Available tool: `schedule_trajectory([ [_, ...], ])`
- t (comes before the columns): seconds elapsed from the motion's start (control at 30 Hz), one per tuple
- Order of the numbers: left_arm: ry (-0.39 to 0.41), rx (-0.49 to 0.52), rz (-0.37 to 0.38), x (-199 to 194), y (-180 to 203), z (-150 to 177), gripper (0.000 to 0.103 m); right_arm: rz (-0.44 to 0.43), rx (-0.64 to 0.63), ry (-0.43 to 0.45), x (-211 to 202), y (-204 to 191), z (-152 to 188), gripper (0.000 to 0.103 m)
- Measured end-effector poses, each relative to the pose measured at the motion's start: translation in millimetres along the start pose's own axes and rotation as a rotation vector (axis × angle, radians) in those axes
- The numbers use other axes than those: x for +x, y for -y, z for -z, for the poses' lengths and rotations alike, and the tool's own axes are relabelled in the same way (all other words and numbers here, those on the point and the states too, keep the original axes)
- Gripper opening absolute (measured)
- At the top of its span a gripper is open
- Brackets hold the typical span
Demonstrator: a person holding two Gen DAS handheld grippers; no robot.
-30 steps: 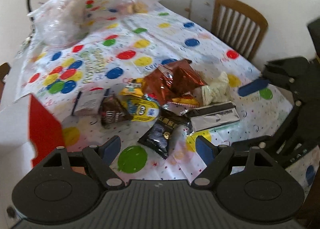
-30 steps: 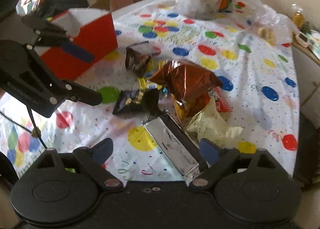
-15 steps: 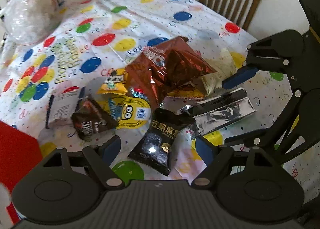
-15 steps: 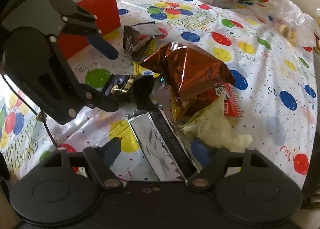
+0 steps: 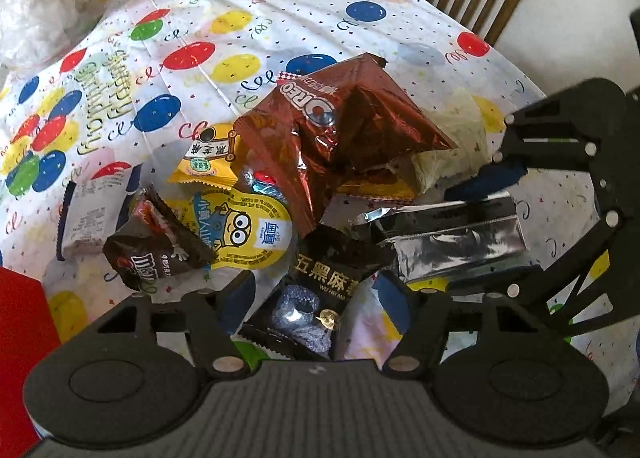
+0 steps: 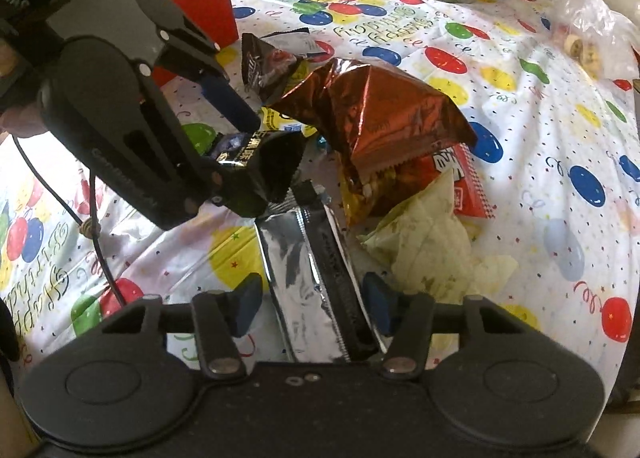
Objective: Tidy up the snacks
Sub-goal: 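Grasp the silver foil bar with the right gripper while the left grasps the black sesame packet, then carry both packets into the red box and open both grippers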
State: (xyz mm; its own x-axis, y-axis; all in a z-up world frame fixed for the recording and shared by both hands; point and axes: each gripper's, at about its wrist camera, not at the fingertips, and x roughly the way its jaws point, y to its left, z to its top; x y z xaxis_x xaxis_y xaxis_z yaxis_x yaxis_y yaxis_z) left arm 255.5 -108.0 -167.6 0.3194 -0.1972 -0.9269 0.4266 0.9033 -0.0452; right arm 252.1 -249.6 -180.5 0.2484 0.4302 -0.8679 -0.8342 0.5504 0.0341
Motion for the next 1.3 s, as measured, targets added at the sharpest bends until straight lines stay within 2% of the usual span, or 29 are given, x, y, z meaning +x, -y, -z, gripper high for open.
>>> schedule_trajectory([
  [0.17, 0.000, -0.043, 0.018, -1.2, -2.0, 0.5, 0.049, 0.022, 0.049, 0.008, -2.5, -4.9, 2.2, 0.045],
  [0.23, -0.004, -0.059, 0.019, -1.6, -1.0, 0.8, 0.037, 0.034, 0.077, 0.012, -3.9, -8.7, 3.7, 0.041],
  [0.37, -0.006, -0.084, -0.003, -4.1, 2.0, 5.1, 0.035, 0.046, 0.167, 0.035, -9.8, -13.0, 7.2, 0.041],
  [0.53, 0.006, -0.168, -0.022, -14.1, -3.3, 13.8, 0.034, 0.057, 0.256, 0.077, -20.9, -21.6, 10.3, 0.041],
  [0.7, 0.010, -0.245, -0.054, -27.3, -10.8, 29.1, 0.034, 0.082, 0.318, 0.080, -28.6, -37.4, 12.0, 0.041],
  [0.97, 0.058, -0.330, -0.049, -68.7, -20.0, 55.8, 0.034, 0.097, 0.406, 0.121, -56.9, -64.5, 1.8, 0.041],
  [1.2, 0.134, -0.369, -0.027, -116.7, -33.2, 81.5, 0.034, 0.098, 0.410, 0.178, -83.0, -99.0, -21.1, 0.041],
  [1.3, 0.155, -0.385, -0.041, -136.3, -42.5, 92.4, 0.034, 0.102, 0.408, 0.201, -89.2, -114.5, -34.9, 0.041],
])
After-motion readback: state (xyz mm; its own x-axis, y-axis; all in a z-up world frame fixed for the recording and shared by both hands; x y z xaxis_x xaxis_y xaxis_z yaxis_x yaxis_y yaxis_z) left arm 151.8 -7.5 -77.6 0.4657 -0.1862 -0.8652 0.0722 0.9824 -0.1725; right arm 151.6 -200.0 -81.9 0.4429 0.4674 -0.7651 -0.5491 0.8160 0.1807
